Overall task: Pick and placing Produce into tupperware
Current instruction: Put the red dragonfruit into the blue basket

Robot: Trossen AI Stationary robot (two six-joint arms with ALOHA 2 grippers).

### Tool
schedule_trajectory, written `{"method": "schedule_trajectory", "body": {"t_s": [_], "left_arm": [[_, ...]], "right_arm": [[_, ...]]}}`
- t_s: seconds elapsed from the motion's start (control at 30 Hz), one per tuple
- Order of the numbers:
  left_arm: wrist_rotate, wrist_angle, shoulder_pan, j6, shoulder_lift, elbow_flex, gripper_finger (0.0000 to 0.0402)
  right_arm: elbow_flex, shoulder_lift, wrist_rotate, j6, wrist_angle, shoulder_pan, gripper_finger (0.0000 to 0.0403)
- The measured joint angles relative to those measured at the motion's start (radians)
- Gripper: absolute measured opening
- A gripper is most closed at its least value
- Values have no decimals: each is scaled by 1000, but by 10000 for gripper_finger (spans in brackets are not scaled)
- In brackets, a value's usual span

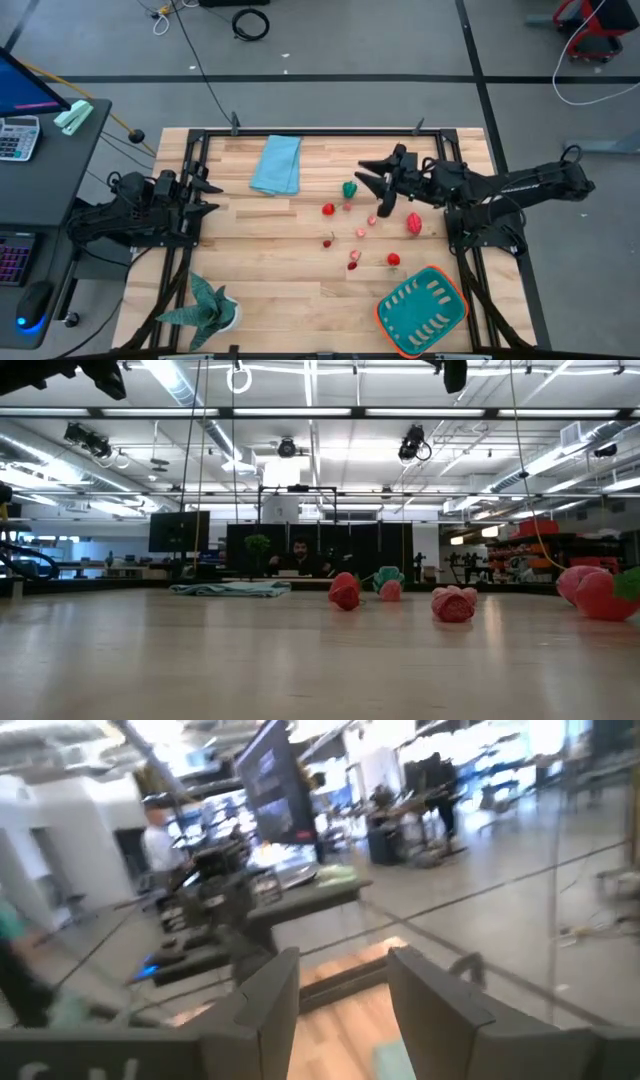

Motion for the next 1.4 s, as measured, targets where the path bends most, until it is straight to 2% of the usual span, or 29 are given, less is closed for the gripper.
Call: {"method": "schedule_trajectory", "body": {"t_s": [0.1,0.17,0.37,0.5,0.73,0.93,1.27,1.4], "left_arm": [[0,2,0,31,0,0,177],[-1,2,0,64,0,0,176],[-58,2,0,77,0,0,176],[-67,1,0,77,0,0,180],[-96,1,0,79,0,0,173],[-98,0,0,79,0,0,174],[-98,-10,0,78,0,0,176],[-98,-24,0,78,0,0,174]], "right_arm": [[0,21,70,-19,116,-39,162],[1,39,75,-11,160,-68,162],[0,97,-29,93,157,-137,162],[0,135,-45,61,110,-153,162],[0,194,-40,143,-86,-201,164],[0,208,-23,230,-268,-244,184],[0,128,-28,300,-453,-261,214],[0,74,-57,410,-634,-259,213]]}}
